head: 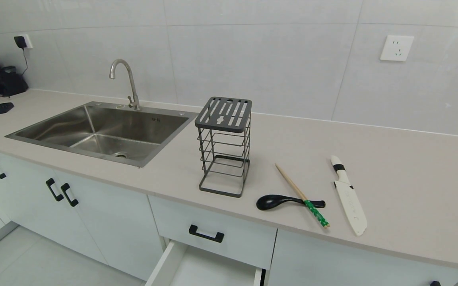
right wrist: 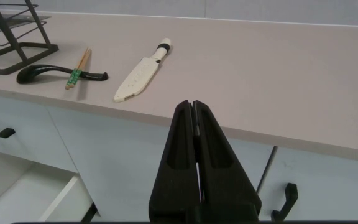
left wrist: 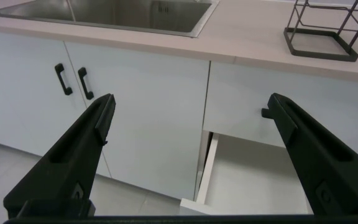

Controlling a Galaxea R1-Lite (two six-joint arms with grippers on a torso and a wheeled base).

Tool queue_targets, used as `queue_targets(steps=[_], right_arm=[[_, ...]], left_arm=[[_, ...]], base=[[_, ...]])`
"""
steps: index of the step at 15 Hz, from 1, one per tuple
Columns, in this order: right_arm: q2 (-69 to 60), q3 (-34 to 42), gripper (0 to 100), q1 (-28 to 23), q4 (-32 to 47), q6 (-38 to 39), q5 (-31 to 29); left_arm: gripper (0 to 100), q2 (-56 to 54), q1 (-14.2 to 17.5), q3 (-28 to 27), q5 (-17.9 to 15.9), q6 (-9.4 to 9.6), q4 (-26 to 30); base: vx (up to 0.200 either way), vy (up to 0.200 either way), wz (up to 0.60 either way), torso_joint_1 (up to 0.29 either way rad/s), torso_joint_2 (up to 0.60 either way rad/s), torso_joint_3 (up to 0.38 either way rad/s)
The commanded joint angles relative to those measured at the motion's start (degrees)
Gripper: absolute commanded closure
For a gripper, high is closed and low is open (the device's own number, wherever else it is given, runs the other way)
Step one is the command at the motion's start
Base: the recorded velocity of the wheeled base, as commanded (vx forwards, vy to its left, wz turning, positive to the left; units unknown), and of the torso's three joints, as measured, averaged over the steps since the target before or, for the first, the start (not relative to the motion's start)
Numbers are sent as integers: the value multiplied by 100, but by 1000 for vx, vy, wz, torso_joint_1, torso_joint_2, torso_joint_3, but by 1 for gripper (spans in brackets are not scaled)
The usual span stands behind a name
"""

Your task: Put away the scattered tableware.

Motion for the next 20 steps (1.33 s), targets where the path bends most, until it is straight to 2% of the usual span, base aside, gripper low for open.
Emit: queue_targets(steps=[1, 13, 14, 18, 20], right_arm=[[7, 0, 100, -1, -2, -4, 1], [16, 0, 100, 17, -11, -57, 19], [7, 0, 0, 8, -28, -92, 27], [7, 0, 0, 8, -19, -31, 150], [7, 0, 0, -1, -19, -40, 159]], left_arm=[[0, 7, 1, 0, 1, 0, -1], [0, 7, 1, 0, 19, -8, -1], [0, 7, 1, 0, 19, -8, -1], [0, 7, 1, 0, 19, -17, -1], [0, 7, 1, 0, 115, -167, -18]], base=[[0, 0, 0, 0, 0, 0], [0, 0, 0, 0, 0, 0], [0, 0, 0, 0, 0, 0], [0, 0, 0, 0, 0, 0], [0, 0, 0, 0, 0, 0]])
